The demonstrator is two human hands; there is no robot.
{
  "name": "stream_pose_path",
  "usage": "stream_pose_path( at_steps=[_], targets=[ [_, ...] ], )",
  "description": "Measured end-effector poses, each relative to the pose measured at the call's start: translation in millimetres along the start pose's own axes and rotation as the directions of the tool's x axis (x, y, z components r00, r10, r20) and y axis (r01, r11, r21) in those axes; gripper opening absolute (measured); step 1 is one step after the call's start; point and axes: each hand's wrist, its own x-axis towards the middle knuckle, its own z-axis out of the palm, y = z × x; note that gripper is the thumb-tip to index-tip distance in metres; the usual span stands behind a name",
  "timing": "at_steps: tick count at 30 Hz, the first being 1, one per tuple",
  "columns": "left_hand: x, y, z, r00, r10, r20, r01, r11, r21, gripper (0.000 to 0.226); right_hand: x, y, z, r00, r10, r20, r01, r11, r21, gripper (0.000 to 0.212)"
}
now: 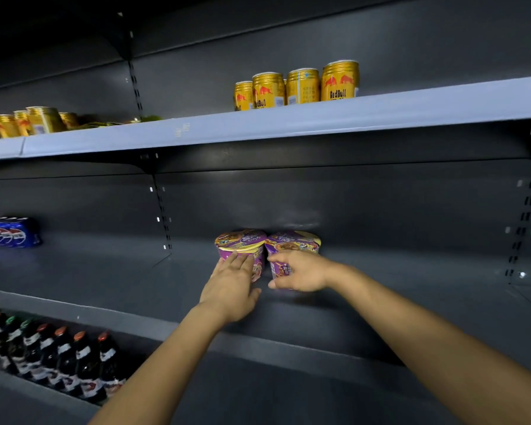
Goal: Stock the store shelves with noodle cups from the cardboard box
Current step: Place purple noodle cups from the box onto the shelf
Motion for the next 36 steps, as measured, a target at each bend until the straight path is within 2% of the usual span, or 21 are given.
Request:
stream_pose_path(
  at_steps=[12, 25, 36],
  targets=[
    [-113.3, -1.1, -1.3, 1.0, 0.006, 0.001, -0.006, 0.994, -0.109, 0.071, -83.9, -76.7, 39.9, 1.0, -0.021, -0.01, 0.021, 0.998, 0.053, 0.072],
    [-193.6, 9.9, 24.1, 0.995, -0.03, 0.097, 0.044, 0.989, -0.142, 0.071, -129.4, -99.1, 104.5, 0.989, -0.023, 0.146, 0.007, 0.994, 0.108, 0.073],
    [-246.8, 19.3, 112.1, 0.956, -0.17, 0.24, 0.212, 0.964, -0.159, 0.072, -140.9, -79.8, 209.3, 0.95, -0.048, 0.308, -0.014, 0.981, 0.195, 0.069]
  ],
)
